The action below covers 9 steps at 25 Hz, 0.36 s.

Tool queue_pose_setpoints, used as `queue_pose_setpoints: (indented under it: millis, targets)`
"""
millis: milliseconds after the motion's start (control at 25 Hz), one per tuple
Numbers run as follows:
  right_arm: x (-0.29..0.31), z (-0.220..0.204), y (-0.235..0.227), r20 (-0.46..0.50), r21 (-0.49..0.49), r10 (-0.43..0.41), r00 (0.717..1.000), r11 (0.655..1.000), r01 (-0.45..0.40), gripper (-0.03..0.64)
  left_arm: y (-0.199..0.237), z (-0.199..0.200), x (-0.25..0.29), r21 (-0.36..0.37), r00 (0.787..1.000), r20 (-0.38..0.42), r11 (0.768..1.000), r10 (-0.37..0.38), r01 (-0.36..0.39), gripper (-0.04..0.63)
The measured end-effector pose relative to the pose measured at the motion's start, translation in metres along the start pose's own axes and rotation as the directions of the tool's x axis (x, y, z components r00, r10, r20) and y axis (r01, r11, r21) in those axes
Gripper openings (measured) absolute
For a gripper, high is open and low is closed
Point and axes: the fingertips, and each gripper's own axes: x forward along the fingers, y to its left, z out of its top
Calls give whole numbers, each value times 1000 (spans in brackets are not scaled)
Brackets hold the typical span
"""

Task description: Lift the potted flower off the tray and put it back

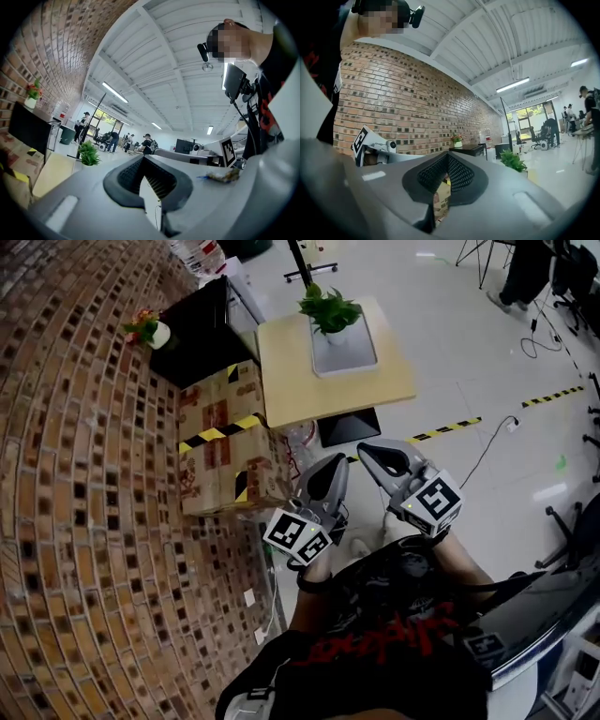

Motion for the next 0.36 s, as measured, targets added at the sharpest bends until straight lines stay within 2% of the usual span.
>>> queue_pose_setpoints:
  millis: [160,360]
  targets:
    - [-5,2,4,10,21,24,1000,999,-24,0,0,-16,2,-8,1000,-17,1000,13,-13,0]
    - [-22,2,-12,24,31,-105,994,994,104,0,-7,-30,22,5,989,-123,997,-77,78,0]
